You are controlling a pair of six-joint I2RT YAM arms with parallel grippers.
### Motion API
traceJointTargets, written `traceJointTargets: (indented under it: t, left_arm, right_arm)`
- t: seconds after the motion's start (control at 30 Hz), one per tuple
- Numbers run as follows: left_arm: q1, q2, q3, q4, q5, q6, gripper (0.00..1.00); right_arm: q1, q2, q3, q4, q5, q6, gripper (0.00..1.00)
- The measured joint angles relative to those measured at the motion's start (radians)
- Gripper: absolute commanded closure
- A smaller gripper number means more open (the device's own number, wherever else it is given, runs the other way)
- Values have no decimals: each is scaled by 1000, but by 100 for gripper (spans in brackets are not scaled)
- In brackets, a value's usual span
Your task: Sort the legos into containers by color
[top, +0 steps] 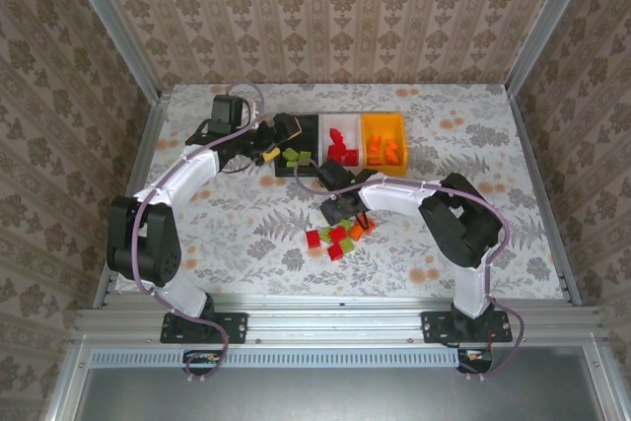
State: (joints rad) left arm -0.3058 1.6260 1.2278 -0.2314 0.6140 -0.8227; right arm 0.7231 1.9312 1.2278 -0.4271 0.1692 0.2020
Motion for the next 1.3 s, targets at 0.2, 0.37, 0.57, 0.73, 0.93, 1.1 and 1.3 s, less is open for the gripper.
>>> traceJointTargets:
  t: [0.2, 0.37, 0.57, 0.73, 0.93, 1.1, 1.3]
  left_arm:
    - [5, 0, 0, 0, 1, 0, 0]
    - [15, 0, 0, 0, 1, 0, 0]
    - [40, 0, 0, 0, 5, 0, 0]
    - [119, 3, 0, 4, 11, -17, 0]
    - [241, 32, -14, 26, 11, -45, 0]
    - [254, 54, -24, 38, 26, -64, 0]
    - [250, 55, -24, 46, 40, -68, 0]
  right_arm:
    - [-11, 16, 23, 2, -19, -27, 53]
    - [-27, 28, 36, 25, -15, -37, 66]
    - [-45, 24, 64, 29, 10, -31, 69]
    - [-29, 31, 229, 3, 14, -24, 69]
    - [-17, 187, 603, -23, 61, -69, 68]
    - [-19, 379, 865, -114, 76, -112, 66]
    - [-20, 505, 1000, -229, 77, -129, 58]
